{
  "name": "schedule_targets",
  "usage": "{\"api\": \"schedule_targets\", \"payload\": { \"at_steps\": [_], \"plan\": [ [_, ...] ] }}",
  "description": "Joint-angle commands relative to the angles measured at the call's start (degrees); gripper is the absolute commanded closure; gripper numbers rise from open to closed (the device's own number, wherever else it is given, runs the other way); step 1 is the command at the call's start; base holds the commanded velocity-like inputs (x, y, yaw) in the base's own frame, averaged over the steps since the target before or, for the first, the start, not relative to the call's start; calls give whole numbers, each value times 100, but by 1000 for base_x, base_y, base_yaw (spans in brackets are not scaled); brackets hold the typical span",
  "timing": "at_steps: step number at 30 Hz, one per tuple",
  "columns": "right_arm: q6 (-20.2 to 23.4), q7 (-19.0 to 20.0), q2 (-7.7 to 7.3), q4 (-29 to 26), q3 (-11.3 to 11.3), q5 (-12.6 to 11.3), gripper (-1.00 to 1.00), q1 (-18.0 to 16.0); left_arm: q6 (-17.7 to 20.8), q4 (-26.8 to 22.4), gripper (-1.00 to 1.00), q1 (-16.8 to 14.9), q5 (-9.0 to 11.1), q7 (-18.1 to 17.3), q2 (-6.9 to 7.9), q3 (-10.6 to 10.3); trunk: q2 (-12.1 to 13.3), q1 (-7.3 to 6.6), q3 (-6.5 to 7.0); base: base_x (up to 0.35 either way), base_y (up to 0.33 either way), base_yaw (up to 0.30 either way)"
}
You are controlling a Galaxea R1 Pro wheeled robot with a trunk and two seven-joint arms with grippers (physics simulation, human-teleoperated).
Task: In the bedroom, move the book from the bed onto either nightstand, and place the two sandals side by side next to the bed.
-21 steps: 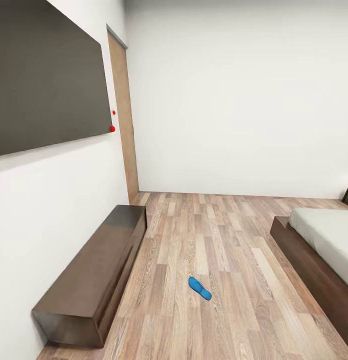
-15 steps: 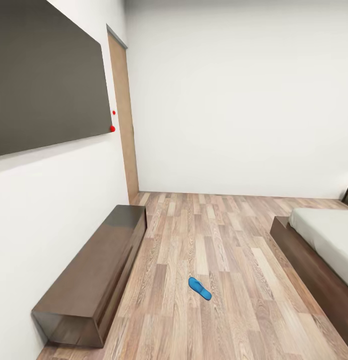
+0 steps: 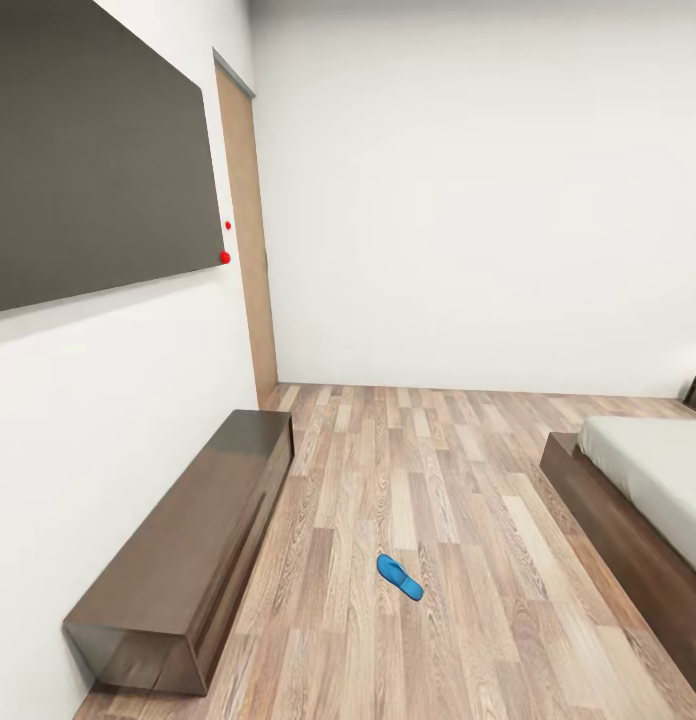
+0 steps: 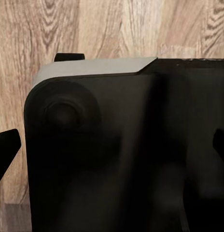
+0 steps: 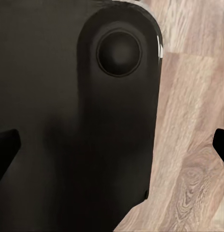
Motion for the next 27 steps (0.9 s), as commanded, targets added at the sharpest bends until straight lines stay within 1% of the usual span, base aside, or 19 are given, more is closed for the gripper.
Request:
{"api": "schedule_targets", "payload": {
  "at_steps": [1,6,10,15,16,18,19,21,22,23,24,26,27],
  "plan": [
    [-48,-28,1,-34,15,2,-100,1,-53,-28,-100,-2,9,-1,-2,1,-2,0,-5,0,0,0],
    [-187,-26,-24,-196,9,-43,-100,1,-143,-189,-100,-2,12,12,-26,1,-2,0,-5,0,0,0],
    [-177,-25,-36,-325,3,-65,-100,0,-143,-318,-100,-2,6,16,-123,-5,-2,0,-5,0,0,0],
    [-143,-3,-38,-486,-5,-74,-100,3,-146,-479,-100,-2,9,6,-153,-7,-2,0,-5,0,0,0],
    [-147,11,-40,-2459,-8,-75,-100,1,-153,-2648,-100,-2,10,4,-151,-7,-2,0,-5,0,0,0],
    [-155,34,-44,-2482,-10,-76,-100,1,-159,-2651,-100,-2,11,2,-147,-7,-2,0,-5,0,0,0],
    [-165,84,-72,-2497,-16,-77,-100,3,-164,-2653,-100,-2,12,1,-144,-7,-2,0,-5,0,0,0],
    [-173,262,-228,-2507,-88,-121,-100,1,-172,-2651,-100,-2,12,0,-135,-4,-2,0,-5,0,0,0],
    [-179,369,-371,-2506,-241,-292,-100,1,-178,-2649,-100,-2,12,0,-131,2,-2,0,-5,0,0,0],
    [-181,413,-438,-2504,-370,-480,-100,1,-178,-2650,-100,-2,12,-1,-127,5,-2,0,-5,0,0,0],
    [-182,429,-465,-2506,-427,-596,-100,0,-180,-2649,-100,-2,12,-1,-126,6,-2,0,-5,0,0,0],
    [-185,468,-538,-2512,-562,-930,-100,1,-184,-2648,-100,-2,13,-1,-123,10,-2,0,-5,0,0,0],
    [-186,485,-582,-2516,-595,-1040,-100,1,-183,-2651,-100,-2,13,-1,-120,13,-2,0,-5,0,0,0]
  ]
}}
